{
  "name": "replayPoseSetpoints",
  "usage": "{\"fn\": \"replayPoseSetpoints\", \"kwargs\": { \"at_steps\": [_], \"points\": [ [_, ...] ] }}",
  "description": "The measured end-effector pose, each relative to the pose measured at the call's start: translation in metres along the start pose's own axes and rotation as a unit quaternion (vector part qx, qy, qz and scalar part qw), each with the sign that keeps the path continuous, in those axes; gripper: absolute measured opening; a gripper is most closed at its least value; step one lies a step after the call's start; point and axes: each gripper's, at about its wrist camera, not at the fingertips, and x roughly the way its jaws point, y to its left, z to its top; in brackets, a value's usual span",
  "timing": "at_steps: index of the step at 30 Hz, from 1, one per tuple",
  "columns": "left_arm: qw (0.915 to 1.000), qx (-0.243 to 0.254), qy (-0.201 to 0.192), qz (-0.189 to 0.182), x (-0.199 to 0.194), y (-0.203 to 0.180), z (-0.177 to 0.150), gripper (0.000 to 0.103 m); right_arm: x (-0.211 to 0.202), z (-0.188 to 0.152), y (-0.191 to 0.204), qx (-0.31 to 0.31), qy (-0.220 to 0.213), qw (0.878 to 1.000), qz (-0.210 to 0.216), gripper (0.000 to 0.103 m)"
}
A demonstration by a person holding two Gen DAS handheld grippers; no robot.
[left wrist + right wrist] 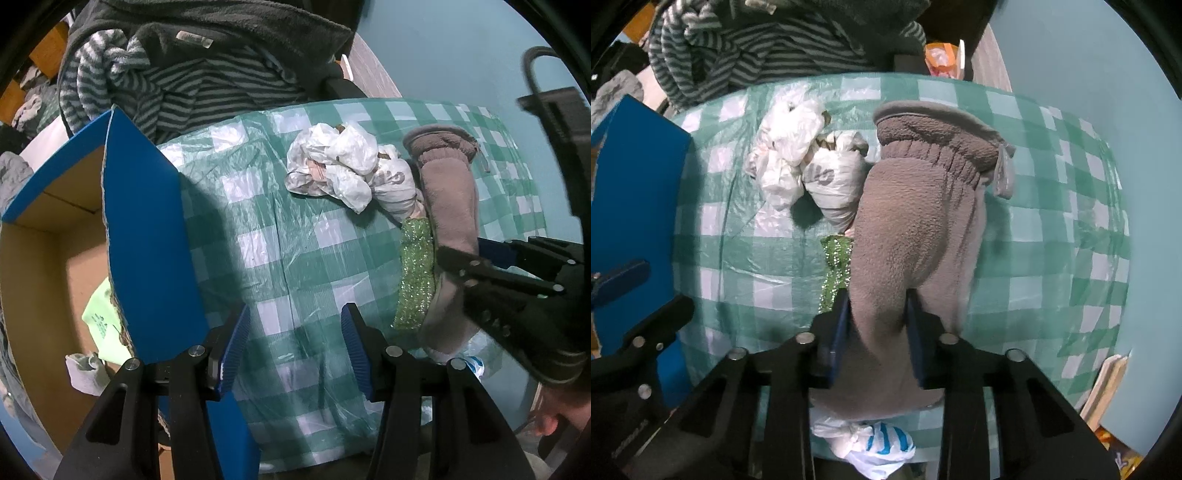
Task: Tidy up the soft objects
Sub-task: 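Withdraw both tools from the box toward the mitten and green scrubber, then grasp the brown fleece mitten cuff with the right tool while the left tool grasps the green scrubber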
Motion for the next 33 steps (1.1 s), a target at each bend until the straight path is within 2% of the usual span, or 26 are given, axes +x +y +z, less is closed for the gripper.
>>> {"fn": "replayPoseSetpoints", "kwargs": {
  "at_steps": [4,10,24,26,28,30,31,32,33],
  "points": [
    [1.0000,0.001,0.004,-0.004,0.002,-0.002,-0.001,0.053,-0.011,-0.003,-0.013,0.009,-0.009,1.000,0.016,0.017],
    [0.9999,0.000,0.008,-0.013,0.004,-0.012,-0.002,0.055,-0.023,-0.012,-0.038,0.012,-0.019,1.000,0.002,0.015],
    [0.9993,-0.005,0.016,-0.032,0.011,-0.054,0.008,0.063,-0.013,-0.023,-0.105,0.024,-0.004,0.999,-0.028,0.014],
    [0.9991,-0.011,0.017,-0.036,0.013,-0.060,0.011,0.064,-0.012,-0.026,-0.115,0.024,-0.004,0.999,-0.026,0.015],
    [0.9990,-0.016,0.018,-0.038,0.015,-0.066,0.013,0.070,-0.010,-0.028,-0.119,0.022,-0.006,1.000,-0.015,0.015],
    [0.9987,-0.022,0.018,-0.042,0.016,-0.072,0.015,0.070,-0.010,-0.030,-0.124,0.023,-0.009,1.000,0.001,0.021],
    [0.9985,-0.024,0.019,-0.045,0.017,-0.075,0.017,0.071,-0.011,-0.031,-0.129,0.027,-0.012,0.999,0.018,0.029],
    [0.9985,-0.025,0.021,-0.045,0.018,-0.078,0.017,0.072,-0.012,-0.032,-0.132,0.033,-0.013,0.999,0.032,0.041],
    [0.9984,-0.026,0.023,-0.044,0.020,-0.082,0.018,0.073,-0.014,-0.033,-0.135,0.039,-0.015,0.998,0.039,0.050]
  ]
}}
